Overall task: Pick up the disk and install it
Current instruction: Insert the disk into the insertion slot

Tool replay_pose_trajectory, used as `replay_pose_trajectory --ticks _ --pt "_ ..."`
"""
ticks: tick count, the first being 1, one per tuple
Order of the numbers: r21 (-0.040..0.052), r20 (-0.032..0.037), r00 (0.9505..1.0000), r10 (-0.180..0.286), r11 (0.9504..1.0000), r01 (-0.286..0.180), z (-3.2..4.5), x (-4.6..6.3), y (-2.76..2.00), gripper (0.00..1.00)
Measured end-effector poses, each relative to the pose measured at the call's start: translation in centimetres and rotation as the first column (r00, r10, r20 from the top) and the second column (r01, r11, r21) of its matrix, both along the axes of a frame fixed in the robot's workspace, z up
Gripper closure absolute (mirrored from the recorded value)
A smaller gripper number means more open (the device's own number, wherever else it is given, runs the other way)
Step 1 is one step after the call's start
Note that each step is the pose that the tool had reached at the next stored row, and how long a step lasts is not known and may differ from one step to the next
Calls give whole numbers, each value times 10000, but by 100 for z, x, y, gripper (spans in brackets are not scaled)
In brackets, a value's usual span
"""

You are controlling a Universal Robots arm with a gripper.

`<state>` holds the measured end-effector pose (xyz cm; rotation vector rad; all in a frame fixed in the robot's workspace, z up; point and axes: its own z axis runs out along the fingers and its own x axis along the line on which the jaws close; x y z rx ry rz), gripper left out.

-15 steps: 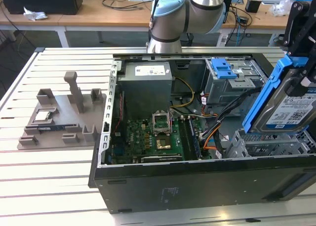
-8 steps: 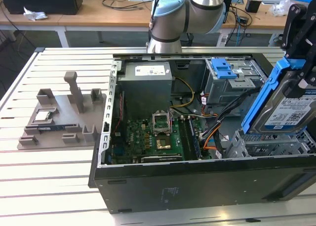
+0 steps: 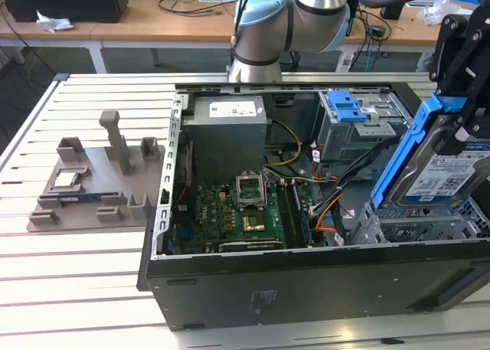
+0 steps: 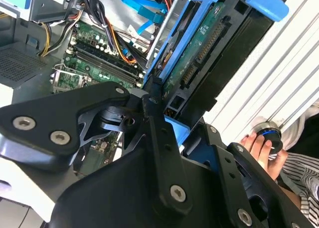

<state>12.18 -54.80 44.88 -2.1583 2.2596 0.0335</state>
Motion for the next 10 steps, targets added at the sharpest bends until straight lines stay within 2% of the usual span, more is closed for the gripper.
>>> replay_pose_trajectory --ticks 3,10 --pt "-45 -5 10000 54 10000 -54 -50 29 10 64" --pt "-58 -6 9999 139 9999 -139 -109 35 22 64"
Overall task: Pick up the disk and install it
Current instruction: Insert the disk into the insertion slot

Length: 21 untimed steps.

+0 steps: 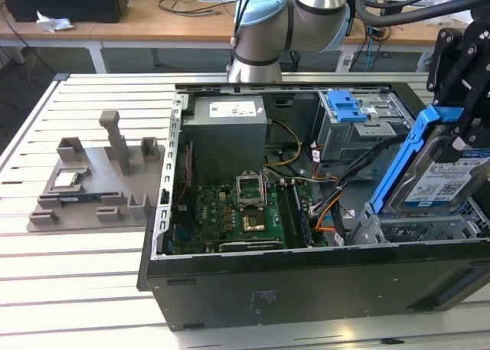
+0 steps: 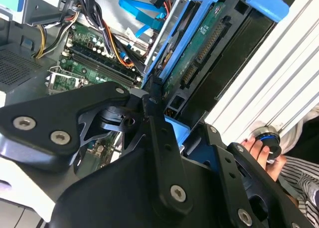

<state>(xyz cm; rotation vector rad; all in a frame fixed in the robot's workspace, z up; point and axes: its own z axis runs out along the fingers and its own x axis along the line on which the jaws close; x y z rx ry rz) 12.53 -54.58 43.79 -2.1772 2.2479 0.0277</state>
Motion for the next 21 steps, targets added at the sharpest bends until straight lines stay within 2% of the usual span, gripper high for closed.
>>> replay_pose_trajectory --ticks 5,21 --pt "1 0 10000 16 10000 -16 -62 -1 0 64" --pt "1 -2 10000 17 10000 -17 -188 -1 0 64"
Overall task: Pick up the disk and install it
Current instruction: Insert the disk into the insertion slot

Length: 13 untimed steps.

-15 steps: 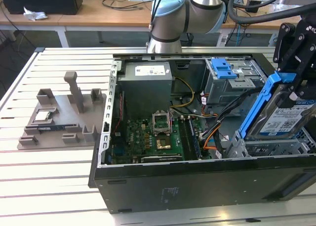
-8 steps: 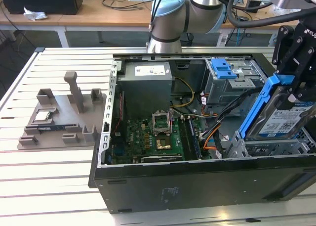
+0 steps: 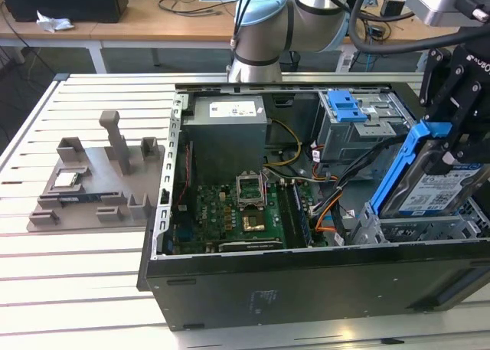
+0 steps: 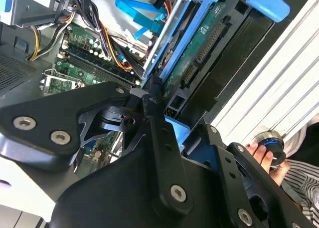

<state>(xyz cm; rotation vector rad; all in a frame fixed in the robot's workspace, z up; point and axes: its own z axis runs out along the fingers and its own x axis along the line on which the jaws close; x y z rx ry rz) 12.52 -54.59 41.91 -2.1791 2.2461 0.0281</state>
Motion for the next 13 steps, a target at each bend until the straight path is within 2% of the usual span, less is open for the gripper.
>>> replay_pose_trajectory --ticks 13 --pt "-1 -2 10000 1 10000 -1 -90 0 0 64"
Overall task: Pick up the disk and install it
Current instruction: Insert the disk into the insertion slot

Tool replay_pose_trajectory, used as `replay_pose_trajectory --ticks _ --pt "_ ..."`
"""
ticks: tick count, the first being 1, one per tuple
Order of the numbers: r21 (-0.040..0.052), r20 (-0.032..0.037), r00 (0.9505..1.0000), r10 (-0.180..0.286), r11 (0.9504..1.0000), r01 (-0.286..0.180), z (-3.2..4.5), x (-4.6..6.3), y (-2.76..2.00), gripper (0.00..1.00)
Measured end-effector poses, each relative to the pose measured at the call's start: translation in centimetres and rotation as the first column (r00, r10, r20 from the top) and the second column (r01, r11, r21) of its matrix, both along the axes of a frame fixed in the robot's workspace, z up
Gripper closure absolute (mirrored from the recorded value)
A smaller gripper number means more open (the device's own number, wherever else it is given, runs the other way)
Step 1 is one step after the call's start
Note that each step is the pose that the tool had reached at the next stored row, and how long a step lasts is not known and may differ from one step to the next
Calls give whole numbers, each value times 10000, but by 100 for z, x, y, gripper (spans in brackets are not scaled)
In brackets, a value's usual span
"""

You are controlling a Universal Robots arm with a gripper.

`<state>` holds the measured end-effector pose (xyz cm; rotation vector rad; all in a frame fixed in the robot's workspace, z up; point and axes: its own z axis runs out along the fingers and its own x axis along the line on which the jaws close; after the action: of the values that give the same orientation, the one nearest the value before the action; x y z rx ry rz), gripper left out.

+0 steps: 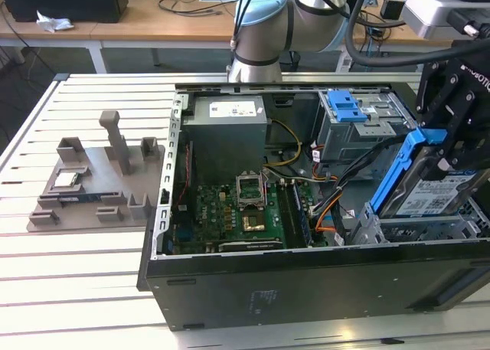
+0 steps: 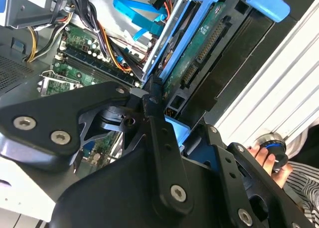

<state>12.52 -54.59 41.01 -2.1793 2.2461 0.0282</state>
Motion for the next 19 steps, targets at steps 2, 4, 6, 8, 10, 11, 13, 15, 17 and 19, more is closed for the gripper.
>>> replay_pose_trajectory --ticks 2,4,6,8,10,11,13,15,17,19 --pt "1 0 10000 0 10000 0 -15 0 0 64" --pt "0 -1 10000 -1 10000 1 -32 0 0 64" --pt "1 -2 10000 0 10000 0 -48 0 0 64" --pt "1 -4 10000 0 10000 0 -95 0 0 64" --pt "0 -4 10000 0 10000 0 -119 0 0 64" --pt "-1 -4 10000 0 10000 0 -121 0 0 64" --pt "-1 -4 10000 -1 10000 1 -123 0 0 64" --pt "2 -5 10000 -1 10000 1 -125 0 0 62" --pt "1 -5 10000 -1 10000 1 -126 0 0 56" --pt "0 -4 10000 0 10000 0 -127 0 0 56"
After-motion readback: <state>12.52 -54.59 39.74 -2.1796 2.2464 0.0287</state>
